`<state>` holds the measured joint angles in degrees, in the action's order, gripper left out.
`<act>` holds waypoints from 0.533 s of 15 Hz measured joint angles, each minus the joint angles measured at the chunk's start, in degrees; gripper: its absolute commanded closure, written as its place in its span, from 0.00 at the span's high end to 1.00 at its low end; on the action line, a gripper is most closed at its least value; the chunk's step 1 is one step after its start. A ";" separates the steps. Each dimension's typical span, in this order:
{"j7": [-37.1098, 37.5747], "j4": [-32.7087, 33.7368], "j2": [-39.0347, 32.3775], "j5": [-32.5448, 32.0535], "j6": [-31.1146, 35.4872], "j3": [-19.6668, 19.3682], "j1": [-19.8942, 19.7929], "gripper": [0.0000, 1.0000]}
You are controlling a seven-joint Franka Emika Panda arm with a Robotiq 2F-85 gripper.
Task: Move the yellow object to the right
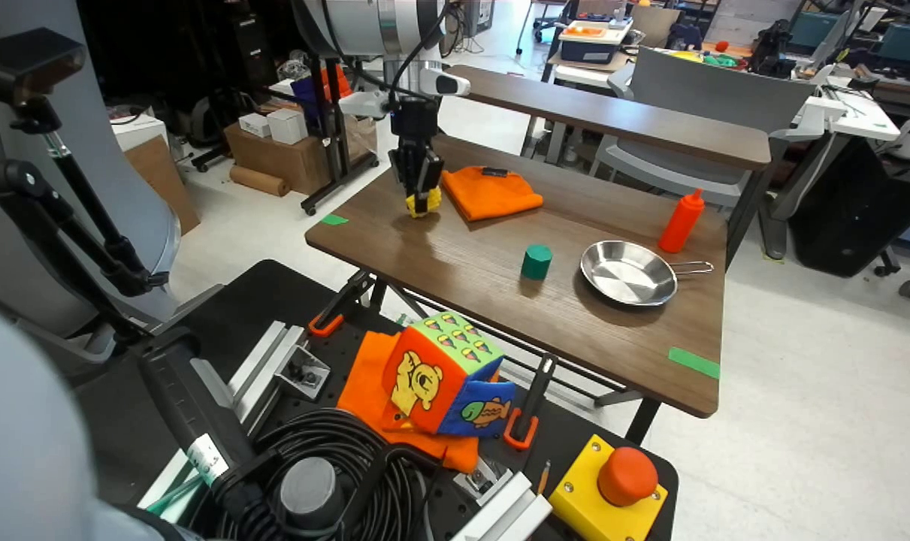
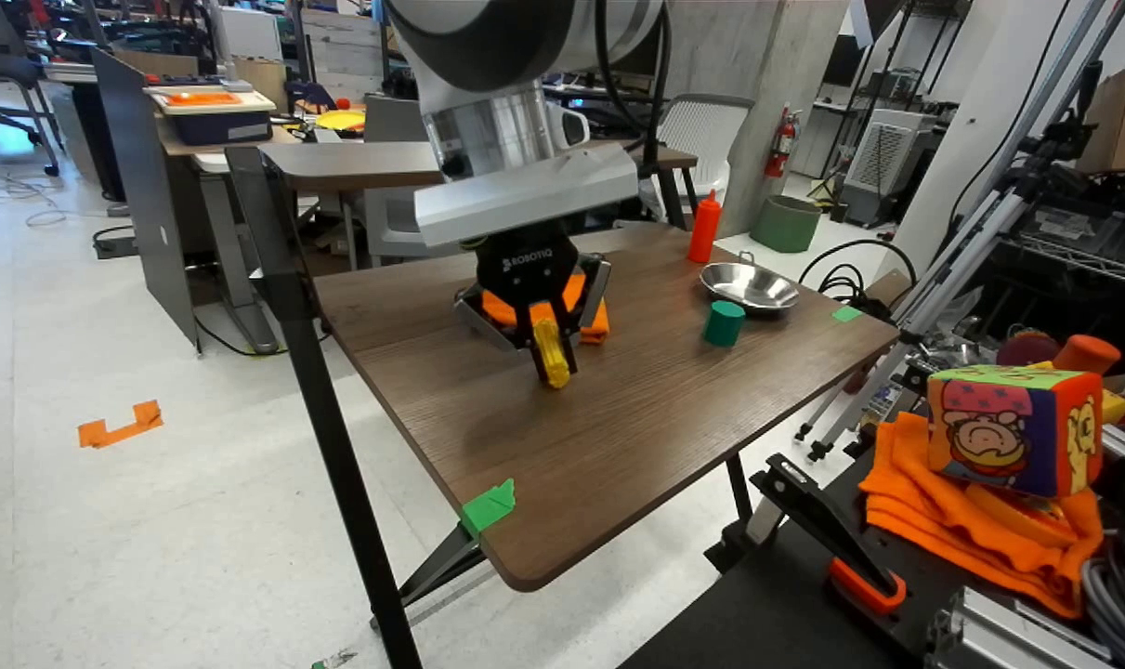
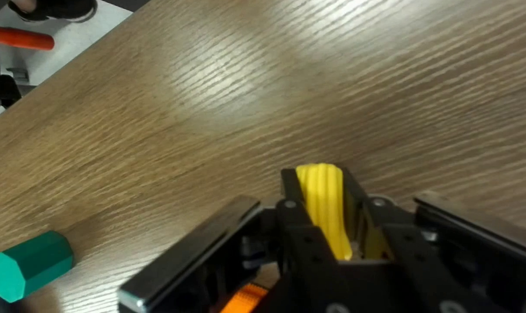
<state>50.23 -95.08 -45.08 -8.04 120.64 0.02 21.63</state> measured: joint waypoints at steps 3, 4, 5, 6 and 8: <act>-1.04 -0.70 2.87 0.49 -0.47 0.15 -0.51 0.06; -1.61 -1.59 4.27 0.49 -0.89 0.15 -0.77 0.06; -2.20 -2.75 5.77 0.45 -1.85 0.14 -1.07 0.06; -2.76 -4.18 7.25 0.37 -3.24 0.09 -1.39 0.06; -2.93 -7.16 9.36 0.09 -8.04 -0.17 -1.95 0.06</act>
<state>47.30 -102.24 -35.73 -7.95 112.59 -0.15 19.69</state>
